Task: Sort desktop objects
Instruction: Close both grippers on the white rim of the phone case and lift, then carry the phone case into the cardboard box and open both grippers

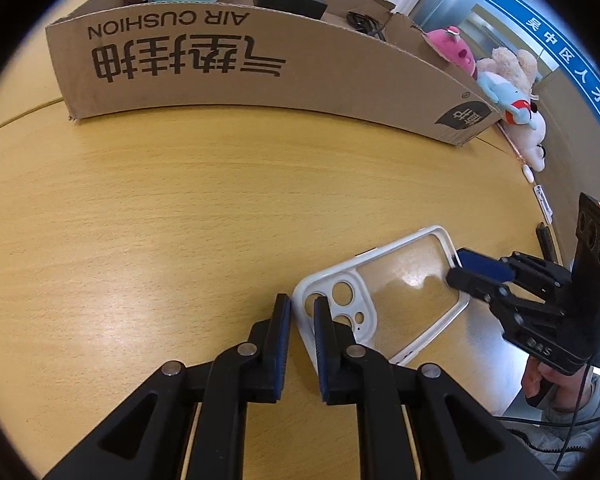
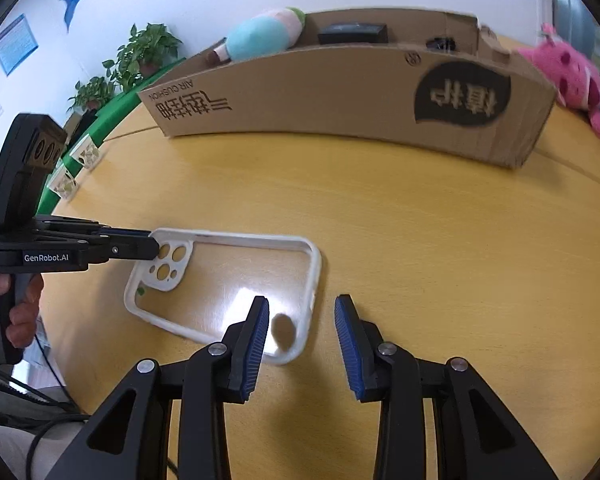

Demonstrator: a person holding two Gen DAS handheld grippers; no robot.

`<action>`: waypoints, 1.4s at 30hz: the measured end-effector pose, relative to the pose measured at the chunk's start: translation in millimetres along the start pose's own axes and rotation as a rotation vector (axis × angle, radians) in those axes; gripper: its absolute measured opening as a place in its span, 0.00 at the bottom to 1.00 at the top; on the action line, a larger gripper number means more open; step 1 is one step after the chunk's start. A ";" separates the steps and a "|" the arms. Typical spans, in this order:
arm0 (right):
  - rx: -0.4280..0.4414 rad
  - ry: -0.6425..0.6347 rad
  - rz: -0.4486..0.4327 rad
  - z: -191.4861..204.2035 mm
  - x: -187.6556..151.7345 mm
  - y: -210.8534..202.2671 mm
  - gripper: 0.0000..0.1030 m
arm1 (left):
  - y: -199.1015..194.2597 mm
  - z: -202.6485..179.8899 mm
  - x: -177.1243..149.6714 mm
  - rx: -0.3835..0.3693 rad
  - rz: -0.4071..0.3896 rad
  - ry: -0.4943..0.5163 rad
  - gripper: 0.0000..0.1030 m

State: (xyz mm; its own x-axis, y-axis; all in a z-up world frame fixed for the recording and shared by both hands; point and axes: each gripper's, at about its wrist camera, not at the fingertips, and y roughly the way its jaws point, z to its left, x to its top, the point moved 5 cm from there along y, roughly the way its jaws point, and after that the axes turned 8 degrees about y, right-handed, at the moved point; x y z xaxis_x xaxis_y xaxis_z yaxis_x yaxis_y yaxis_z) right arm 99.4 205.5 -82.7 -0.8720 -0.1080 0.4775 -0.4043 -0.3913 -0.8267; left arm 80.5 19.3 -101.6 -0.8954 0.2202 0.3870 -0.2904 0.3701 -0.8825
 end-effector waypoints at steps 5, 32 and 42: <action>-0.046 -0.017 0.002 0.4 3.3 3.4 0.06 | -7.5 -3.8 7.4 -0.023 -0.055 -0.010 0.09; -0.014 -0.044 -0.395 -7.7 267.6 -79.8 0.05 | -120.6 9.4 283.1 0.092 -0.543 0.165 0.07; -0.039 0.049 -0.102 -58.1 308.5 43.6 0.06 | -9.2 64.7 308.6 0.079 -0.289 0.031 0.07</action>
State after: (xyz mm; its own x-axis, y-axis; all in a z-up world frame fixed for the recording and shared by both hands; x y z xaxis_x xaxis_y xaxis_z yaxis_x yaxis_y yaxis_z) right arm -203.2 208.2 11.3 -0.8376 -0.0246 0.5458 -0.5014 -0.3621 -0.7858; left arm -215.0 25.5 8.6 -0.7615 0.1439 0.6320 -0.5581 0.3503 -0.7522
